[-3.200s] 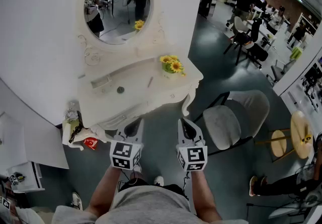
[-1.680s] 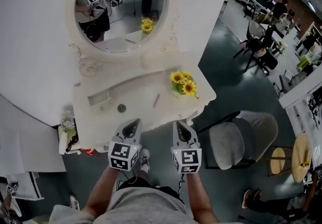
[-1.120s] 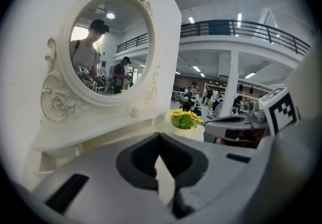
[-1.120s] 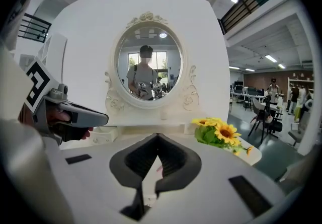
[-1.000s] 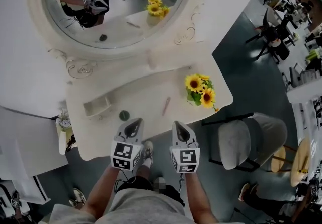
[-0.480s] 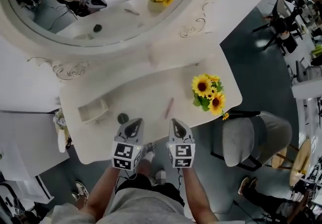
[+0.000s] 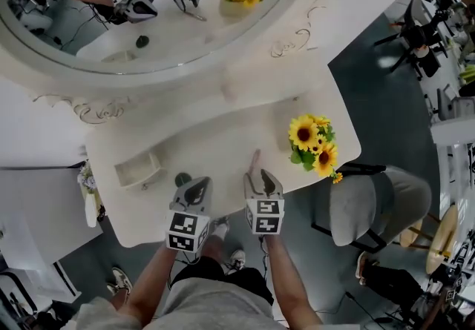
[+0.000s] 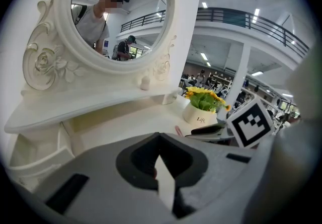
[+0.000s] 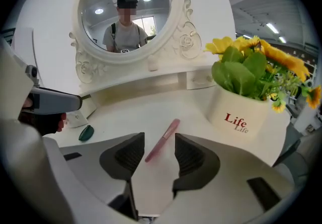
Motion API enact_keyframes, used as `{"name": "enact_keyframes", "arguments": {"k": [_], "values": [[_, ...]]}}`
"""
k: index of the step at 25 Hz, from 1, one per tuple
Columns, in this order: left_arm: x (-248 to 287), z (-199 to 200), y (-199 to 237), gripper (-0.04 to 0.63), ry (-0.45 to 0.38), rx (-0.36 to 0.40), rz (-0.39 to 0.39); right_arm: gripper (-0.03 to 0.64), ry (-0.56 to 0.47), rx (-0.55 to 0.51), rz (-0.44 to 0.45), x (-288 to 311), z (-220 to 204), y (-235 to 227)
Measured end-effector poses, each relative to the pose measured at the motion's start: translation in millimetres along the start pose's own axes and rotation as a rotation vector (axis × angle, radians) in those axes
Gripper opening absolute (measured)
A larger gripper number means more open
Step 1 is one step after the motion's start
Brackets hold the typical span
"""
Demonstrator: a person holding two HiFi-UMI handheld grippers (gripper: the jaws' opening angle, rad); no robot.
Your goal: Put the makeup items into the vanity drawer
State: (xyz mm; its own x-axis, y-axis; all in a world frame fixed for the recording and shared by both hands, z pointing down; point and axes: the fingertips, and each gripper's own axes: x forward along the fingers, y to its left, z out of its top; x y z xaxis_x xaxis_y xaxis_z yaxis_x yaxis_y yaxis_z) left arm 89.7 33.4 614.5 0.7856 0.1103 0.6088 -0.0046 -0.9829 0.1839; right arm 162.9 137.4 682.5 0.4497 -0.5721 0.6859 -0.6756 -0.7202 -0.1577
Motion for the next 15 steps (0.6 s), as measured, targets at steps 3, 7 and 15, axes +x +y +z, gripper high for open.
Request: {"name": "enact_keyframes", "arguments": {"k": [3, 7, 15], "values": [[3, -2, 4, 0.000, 0.010, -0.003, -0.001, 0.181, 0.035, -0.004, -0.013, 10, -4, 0], [6, -3, 7, 0.000, 0.014, -0.015, 0.001, 0.179, 0.082, -0.019, -0.025, 20, -9, -1], [6, -1, 10, 0.000, 0.012, -0.023, 0.006, 0.055, 0.123, -0.055, -0.083, 22, -13, -9]]}}
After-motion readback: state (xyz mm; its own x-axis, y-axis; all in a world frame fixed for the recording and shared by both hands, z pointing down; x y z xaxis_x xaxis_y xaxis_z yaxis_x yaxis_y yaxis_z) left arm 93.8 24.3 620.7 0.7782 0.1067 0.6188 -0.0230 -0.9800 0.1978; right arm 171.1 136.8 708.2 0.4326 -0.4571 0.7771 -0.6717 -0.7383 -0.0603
